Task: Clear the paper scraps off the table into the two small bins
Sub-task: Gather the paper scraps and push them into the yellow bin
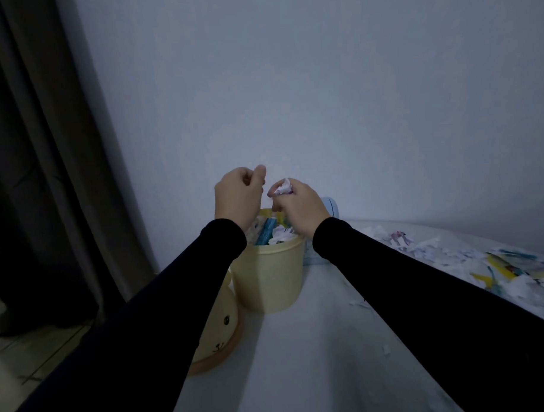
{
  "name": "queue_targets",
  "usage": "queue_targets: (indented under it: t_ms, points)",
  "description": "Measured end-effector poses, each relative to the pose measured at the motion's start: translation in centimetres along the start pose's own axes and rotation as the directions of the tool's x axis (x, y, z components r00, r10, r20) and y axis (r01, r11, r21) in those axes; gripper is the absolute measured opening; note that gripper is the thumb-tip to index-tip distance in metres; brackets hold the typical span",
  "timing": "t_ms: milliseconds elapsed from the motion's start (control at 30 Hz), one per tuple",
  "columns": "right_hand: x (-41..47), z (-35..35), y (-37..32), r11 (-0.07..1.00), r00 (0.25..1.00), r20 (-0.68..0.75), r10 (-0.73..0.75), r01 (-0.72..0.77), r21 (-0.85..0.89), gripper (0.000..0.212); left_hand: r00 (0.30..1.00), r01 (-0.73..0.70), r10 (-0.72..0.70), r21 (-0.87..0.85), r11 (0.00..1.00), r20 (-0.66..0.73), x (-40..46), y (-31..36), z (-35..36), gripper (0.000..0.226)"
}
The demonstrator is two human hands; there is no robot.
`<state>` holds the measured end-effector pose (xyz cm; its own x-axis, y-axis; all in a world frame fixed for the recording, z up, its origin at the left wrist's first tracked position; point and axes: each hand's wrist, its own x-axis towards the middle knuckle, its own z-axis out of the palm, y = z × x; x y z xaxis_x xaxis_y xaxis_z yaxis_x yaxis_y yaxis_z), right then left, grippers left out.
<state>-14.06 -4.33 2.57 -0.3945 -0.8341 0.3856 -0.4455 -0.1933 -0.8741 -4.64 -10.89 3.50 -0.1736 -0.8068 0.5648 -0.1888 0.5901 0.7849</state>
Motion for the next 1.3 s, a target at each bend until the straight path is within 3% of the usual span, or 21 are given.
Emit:
queue_targets:
  t_ms: [100,233,333,400,533,633,767,933,1100,1300]
  points:
    - [0.1,0.5,-0.3,0.994,0.998,0.039,0.039,-0.042,0.098,0.018,1.000,0.008,-0.008,-0.005,1.000,-0.019,-0.2,0.1,0.6,0.045]
    - [0.2,0.4,-0.3,0.981,0.994,0.091,0.061,-0.076,0.181,0.041,0.998,0.035,-0.035,0.002,0.999,-0.047,-0.2,-0.4,0.6,0.047]
    - [0.5,0.3,-0.4,0.982,0.998,0.068,0.017,-0.029,0.188,0.048,0.991,0.131,-0.132,-0.058,0.990,-0.007,-0.2,0.2,0.4,0.060]
    - [0.7,0.3,-0.6,0.978,0.997,0.079,-0.003,-0.014,0.208,0.049,0.969,0.242,-0.232,-0.122,0.963,0.091,0.1,0.6,0.0,0.061]
    - [0.4,0.0,-0.5,0.997,0.989,0.131,-0.066,0.059,0.054,0.044,0.852,0.445,-0.351,-0.187,0.876,0.388,0.0,0.8,-1.3,0.048]
    - [0.1,-0.4,-0.2,0.990,0.975,0.207,-0.080,0.102,-0.100,0.048,0.846,0.426,-0.348,-0.120,0.897,0.404,-1.1,0.9,-1.8,0.029]
    - [-0.3,-1.2,-0.7,0.987,0.969,0.225,-0.106,0.130,-0.092,0.051,0.817,0.497,-0.368,-0.218,0.840,0.444,-1.4,0.9,-2.6,0.019]
    - [-0.5,-1.6,-0.5,0.958,0.971,0.212,-0.110,0.160,-0.237,0.046,0.867,0.229,-0.241,0.081,0.970,0.436,-2.3,1.5,-3.3,0.019]
    - [-0.7,-1.7,-0.5,0.903,0.980,0.157,-0.123,0.176,-0.391,0.031,0.892,0.003,-0.125,0.271,0.963,0.434,-3.1,1.4,-3.0,0.031]
    - [-0.9,-2.6,-0.7,0.821,0.984,0.123,-0.132,0.178,-0.543,0.036,0.979,0.002,-0.073,0.345,0.939,0.190,-3.2,0.0,-2.5,0.015]
